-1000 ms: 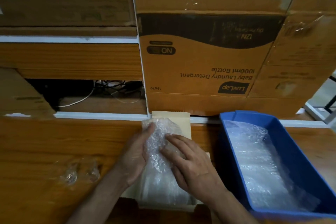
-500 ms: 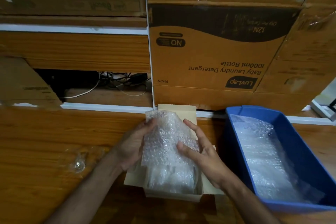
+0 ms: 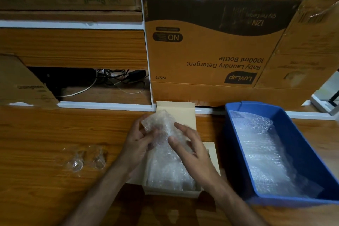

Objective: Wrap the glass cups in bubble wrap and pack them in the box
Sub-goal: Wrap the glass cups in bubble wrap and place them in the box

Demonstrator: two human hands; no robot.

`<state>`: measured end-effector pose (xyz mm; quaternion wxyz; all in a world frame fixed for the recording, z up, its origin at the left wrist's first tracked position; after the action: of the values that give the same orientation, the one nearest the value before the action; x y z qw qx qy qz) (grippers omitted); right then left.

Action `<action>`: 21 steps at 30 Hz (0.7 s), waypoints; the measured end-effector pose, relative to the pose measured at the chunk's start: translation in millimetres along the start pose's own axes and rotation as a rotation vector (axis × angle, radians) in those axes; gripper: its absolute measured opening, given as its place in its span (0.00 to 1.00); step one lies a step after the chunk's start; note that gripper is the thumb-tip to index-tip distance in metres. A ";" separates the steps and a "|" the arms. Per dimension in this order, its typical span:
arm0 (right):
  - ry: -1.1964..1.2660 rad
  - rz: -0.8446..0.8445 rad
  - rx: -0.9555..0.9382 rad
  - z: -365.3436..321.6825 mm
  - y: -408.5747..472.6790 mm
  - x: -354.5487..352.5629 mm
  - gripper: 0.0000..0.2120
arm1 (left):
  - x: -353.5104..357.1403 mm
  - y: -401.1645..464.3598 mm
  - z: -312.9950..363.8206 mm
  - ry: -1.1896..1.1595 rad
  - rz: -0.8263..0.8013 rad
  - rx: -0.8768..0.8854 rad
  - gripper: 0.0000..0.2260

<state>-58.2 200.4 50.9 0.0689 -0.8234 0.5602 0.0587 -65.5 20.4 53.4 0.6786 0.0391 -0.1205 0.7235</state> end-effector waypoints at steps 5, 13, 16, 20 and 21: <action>0.241 -0.050 -0.012 6.5 8.4 5.8 0.22 | 14.5 -3.5 -2.9 0.040 -0.154 -0.013 0.20; 0.555 -0.018 0.124 9.5 7.2 -13.9 0.11 | 8.7 -7.4 8.3 0.477 0.078 0.238 0.24; 0.597 -0.059 0.139 6.3 6.7 -15.1 0.14 | 19.8 -8.5 -16.4 0.090 -0.242 -0.194 0.28; 0.406 -0.030 0.101 7.5 11.1 -20.2 0.10 | 24.6 -8.7 -14.1 0.236 -0.215 -0.031 0.16; 0.344 -0.042 0.077 9.3 12.6 -22.3 0.08 | 22.3 -7.0 -14.2 0.291 -0.170 0.029 0.15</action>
<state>-78.2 217.8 45.0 0.0046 -0.8297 0.5481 -0.1059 -58.7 45.8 45.4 0.7472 -0.0462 -0.0065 0.6630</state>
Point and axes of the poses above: each hand's wrist, its own y-axis towards the middle knuckle, its own x-axis out of the palm, z = x × y, the point moved 4 cm from there along y, towards the middle knuckle, and after that the axes turned 5 degrees about -z, right-handed, at the moved point
